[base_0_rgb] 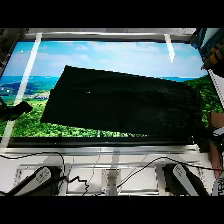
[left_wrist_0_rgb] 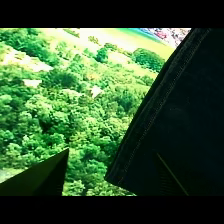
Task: Fold the clothes and pants, and hang the long-sleeved shirts on hangers.
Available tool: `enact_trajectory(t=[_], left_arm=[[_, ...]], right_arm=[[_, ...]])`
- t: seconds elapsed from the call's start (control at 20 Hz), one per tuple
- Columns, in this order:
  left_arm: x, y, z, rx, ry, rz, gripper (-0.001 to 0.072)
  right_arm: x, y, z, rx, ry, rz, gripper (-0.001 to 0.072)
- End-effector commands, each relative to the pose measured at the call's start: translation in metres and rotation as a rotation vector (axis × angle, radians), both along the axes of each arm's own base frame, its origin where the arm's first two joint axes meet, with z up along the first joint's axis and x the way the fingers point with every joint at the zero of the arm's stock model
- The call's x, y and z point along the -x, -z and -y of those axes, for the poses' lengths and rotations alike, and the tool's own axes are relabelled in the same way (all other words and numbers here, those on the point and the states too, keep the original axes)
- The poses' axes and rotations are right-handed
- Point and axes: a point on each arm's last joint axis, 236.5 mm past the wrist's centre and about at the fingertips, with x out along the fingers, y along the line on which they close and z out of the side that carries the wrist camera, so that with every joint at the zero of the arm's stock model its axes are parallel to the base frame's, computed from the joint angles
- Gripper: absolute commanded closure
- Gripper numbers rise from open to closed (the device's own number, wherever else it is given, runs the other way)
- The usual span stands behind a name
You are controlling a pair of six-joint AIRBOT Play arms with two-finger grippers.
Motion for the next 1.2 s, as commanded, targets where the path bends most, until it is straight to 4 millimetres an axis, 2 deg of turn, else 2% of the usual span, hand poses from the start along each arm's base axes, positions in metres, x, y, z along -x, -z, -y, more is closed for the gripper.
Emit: enact_trajectory(t=[0.0, 0.05, 0.15, 0.2, 0.25, 0.5, 0.75, 0.9, 0.95, 1.1, 1.15], left_arm=[[0.010, 0.008, 0.010, 0.047, 0.008, -0.052, 0.0057], [0.017, 0.014, 0.016, 0.080, 0.010, -0.090, 0.0057], [0.033, 0.034, 0.031, 0.150, 0.032, -0.183, 0.0057], [0.040, 0.045, 0.036, 0.177, 0.034, -0.219, 0.0057], [0.045, 0.055, 0.042, 0.208, 0.030, -0.240, 0.0057], [0.040, 0.076, 0.076, 0.375, -0.024, -0.192, 0.0057], [0.032, 0.097, 0.072, 0.390, -0.167, -0.098, 0.0057], [0.030, 0.106, 0.073, 0.399, -0.189, -0.085, 0.0064], [0.031, 0.111, 0.076, 0.406, -0.185, -0.100, 0.0164], [0.030, 0.124, 0.100, 0.419, -0.123, -0.149, 0.0675], [0.025, 0.119, 0.105, 0.402, -0.077, -0.136, 0.0683]], right_arm=[[-0.014, 0.006, 0.002, 0.016, -0.078, 0.034, 0.0334], [-0.016, 0.005, 0.004, 0.042, -0.117, 0.037, 0.0413], [-0.018, 0.003, 0.008, 0.078, -0.175, 0.036, 0.0505], [-0.018, 0.003, 0.007, 0.080, -0.187, 0.032, 0.0589], [-0.017, 0.003, 0.007, 0.076, -0.187, 0.030, 0.0639], [-0.016, 0.004, 0.005, 0.069, -0.189, 0.025, 0.0640], [-0.016, 0.004, 0.005, 0.069, -0.189, 0.025, 0.0640], [-0.016, 0.004, 0.005, 0.075, -0.199, 0.024, 0.0639], [-0.016, 0.004, 0.005, 0.077, -0.213, 0.021, 0.0639], [-0.013, 0.000, 0.000, 0.062, -0.221, 0.015, 0.0639], [-0.011, -0.008, 0.000, 0.075, -0.237, 0.011, 0.0640]])
